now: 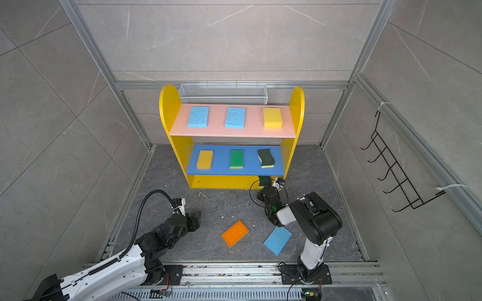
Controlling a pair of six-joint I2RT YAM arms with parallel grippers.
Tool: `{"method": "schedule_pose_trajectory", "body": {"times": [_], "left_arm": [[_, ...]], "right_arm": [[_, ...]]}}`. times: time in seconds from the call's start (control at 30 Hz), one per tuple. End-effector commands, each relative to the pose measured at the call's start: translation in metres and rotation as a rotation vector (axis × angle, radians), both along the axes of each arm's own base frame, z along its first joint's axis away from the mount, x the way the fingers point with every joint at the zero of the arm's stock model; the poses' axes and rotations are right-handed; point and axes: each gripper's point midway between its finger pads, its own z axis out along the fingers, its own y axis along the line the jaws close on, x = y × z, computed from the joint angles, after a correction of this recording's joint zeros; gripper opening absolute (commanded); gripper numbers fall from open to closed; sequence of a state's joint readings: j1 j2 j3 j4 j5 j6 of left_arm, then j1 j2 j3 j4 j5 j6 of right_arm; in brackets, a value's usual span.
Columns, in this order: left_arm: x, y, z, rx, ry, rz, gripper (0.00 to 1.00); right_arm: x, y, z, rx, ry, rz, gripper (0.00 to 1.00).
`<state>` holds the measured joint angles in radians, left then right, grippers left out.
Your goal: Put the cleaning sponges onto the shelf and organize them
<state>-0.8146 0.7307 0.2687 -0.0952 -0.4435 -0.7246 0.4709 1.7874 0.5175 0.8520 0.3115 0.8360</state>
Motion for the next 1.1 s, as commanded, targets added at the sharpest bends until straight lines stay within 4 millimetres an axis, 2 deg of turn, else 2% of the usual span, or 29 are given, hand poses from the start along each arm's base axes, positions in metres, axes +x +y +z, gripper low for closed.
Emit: {"method": "schedule_pose_trajectory", "body": {"times": [0.0, 0.37, 1.07], "left_arm": [[0.005, 0.0, 0.007, -0.004, -0.038, 0.012, 0.67], [0.005, 0.001, 0.003, -0.003, -0.031, 0.017, 0.67], [0.004, 0.002, -0.001, -0.01, -0.025, 0.024, 0.66]], "right_arm": [[0.008, 0.003, 0.002, 0.04, -0.027, -0.026, 0.05], [0.014, 0.004, 0.003, 0.064, -0.056, -0.046, 0.04], [0.018, 0.009, -0.01, 0.082, -0.042, -0.055, 0.04]]}}
